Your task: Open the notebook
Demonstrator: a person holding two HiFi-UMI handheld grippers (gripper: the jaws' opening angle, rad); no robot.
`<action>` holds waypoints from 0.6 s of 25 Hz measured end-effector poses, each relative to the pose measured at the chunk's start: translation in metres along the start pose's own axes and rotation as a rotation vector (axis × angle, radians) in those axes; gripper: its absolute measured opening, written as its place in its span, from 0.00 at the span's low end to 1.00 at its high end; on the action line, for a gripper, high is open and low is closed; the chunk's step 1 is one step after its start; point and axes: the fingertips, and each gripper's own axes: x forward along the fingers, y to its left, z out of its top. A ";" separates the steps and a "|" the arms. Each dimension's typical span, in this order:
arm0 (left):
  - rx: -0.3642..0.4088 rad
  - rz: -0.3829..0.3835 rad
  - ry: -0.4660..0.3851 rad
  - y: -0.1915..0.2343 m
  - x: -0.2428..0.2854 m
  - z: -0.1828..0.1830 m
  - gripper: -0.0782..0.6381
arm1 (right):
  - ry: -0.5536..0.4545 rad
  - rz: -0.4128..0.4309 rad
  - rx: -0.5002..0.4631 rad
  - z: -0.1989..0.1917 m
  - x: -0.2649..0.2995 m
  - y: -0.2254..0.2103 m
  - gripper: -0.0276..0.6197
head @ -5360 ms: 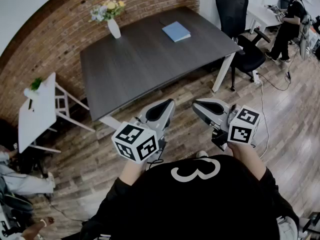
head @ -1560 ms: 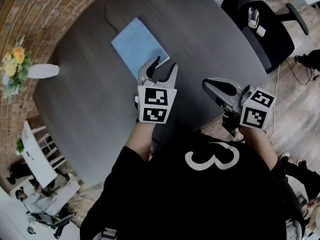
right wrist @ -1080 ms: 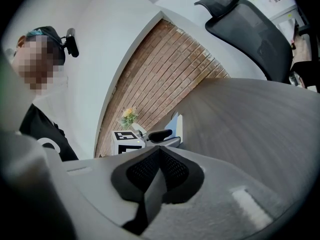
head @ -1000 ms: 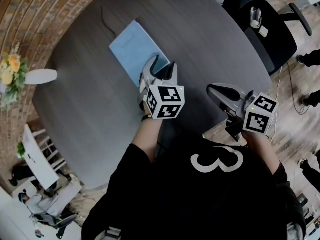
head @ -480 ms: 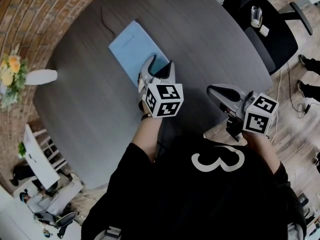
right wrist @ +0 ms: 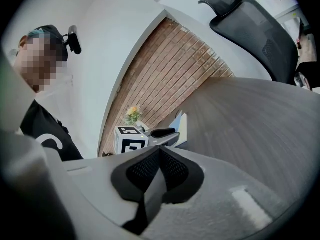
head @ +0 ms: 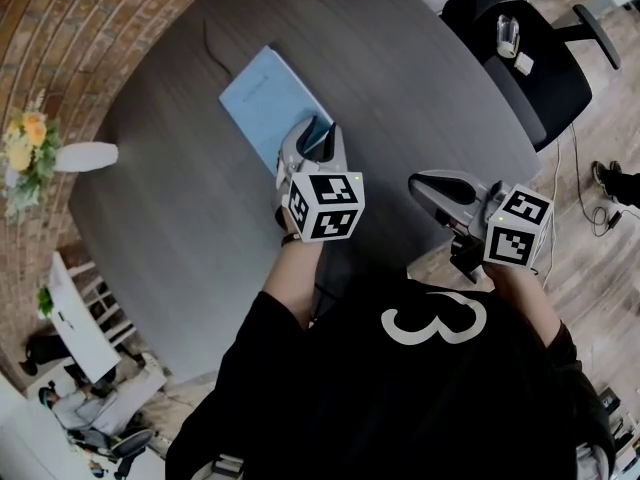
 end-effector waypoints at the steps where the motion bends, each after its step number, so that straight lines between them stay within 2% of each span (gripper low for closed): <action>1: -0.002 0.002 -0.002 0.000 -0.002 0.001 0.28 | 0.002 0.003 -0.003 0.000 0.000 0.002 0.05; 8: -0.031 0.026 -0.028 0.011 -0.021 0.010 0.18 | 0.017 0.016 -0.026 0.002 0.006 0.016 0.05; 15: -0.156 0.066 -0.092 0.034 -0.050 0.017 0.15 | 0.038 0.047 -0.045 0.004 0.016 0.033 0.05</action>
